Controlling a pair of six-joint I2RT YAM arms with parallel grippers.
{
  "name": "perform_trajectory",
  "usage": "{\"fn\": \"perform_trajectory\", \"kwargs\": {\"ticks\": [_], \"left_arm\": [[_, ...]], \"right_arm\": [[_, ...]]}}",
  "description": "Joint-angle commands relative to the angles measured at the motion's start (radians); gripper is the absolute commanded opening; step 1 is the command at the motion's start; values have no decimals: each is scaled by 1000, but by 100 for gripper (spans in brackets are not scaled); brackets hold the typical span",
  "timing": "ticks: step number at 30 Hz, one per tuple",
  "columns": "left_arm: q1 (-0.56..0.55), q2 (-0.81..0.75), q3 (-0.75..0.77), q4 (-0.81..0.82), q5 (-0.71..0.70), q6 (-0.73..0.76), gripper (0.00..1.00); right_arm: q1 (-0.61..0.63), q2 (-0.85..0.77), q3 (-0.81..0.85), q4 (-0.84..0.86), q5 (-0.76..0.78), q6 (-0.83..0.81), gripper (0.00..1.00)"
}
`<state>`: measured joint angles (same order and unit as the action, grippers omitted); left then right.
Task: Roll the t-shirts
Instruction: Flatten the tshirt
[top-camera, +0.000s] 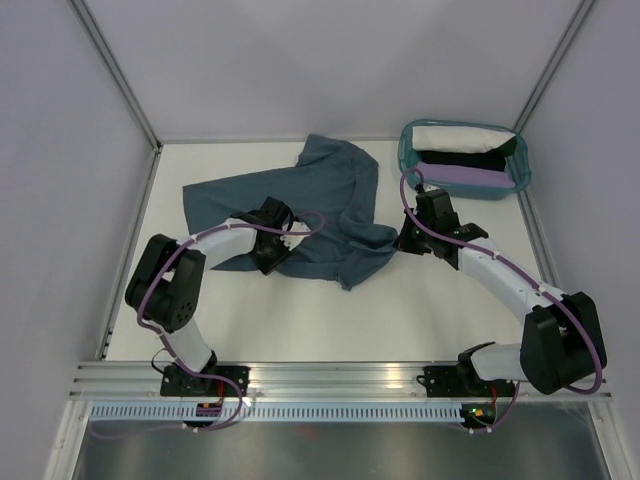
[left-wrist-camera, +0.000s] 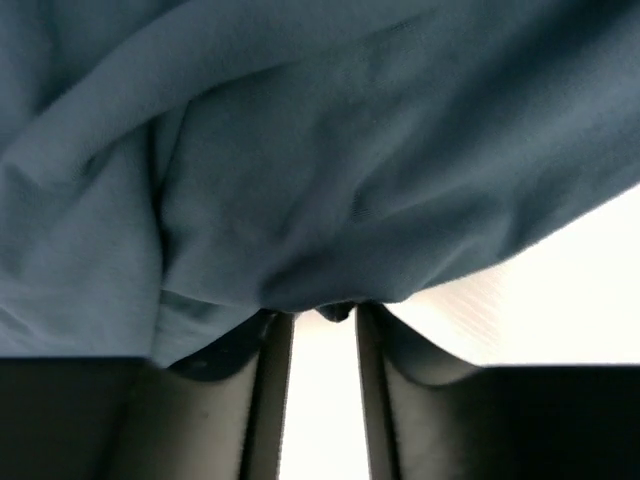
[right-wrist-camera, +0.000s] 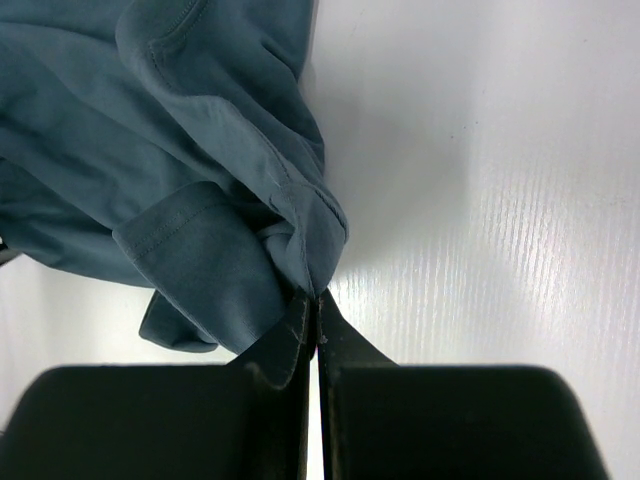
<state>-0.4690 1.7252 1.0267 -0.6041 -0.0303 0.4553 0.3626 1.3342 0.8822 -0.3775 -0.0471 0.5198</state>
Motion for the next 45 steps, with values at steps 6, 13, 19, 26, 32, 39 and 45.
{"fn": "perform_trajectory", "kwargs": {"ticks": [6, 13, 19, 26, 32, 39, 45], "left_arm": [[-2, 67, -33, 40, -23, 8, 2], [120, -227, -70, -78, -71, 83, 2], [358, -493, 13, -235, -65, 149, 2], [380, -769, 160, -397, -179, 168, 2], [382, -854, 478, -445, -332, 169, 2], [382, -757, 570, -373, -359, 175, 2], [389, -517, 683, -228, -365, 146, 2]], "right_arm": [[-1, -30, 60, -17, 41, -20, 1], [-65, -134, 175, -122, 98, -58, 0], [-76, -246, 303, -253, 142, -98, 0], [-77, -386, 467, -401, 79, -104, 0], [-77, -411, 788, -566, 52, -119, 0], [-77, -313, 766, -485, 10, -101, 0], [-77, 27, 932, -313, -62, -90, 0]]}}
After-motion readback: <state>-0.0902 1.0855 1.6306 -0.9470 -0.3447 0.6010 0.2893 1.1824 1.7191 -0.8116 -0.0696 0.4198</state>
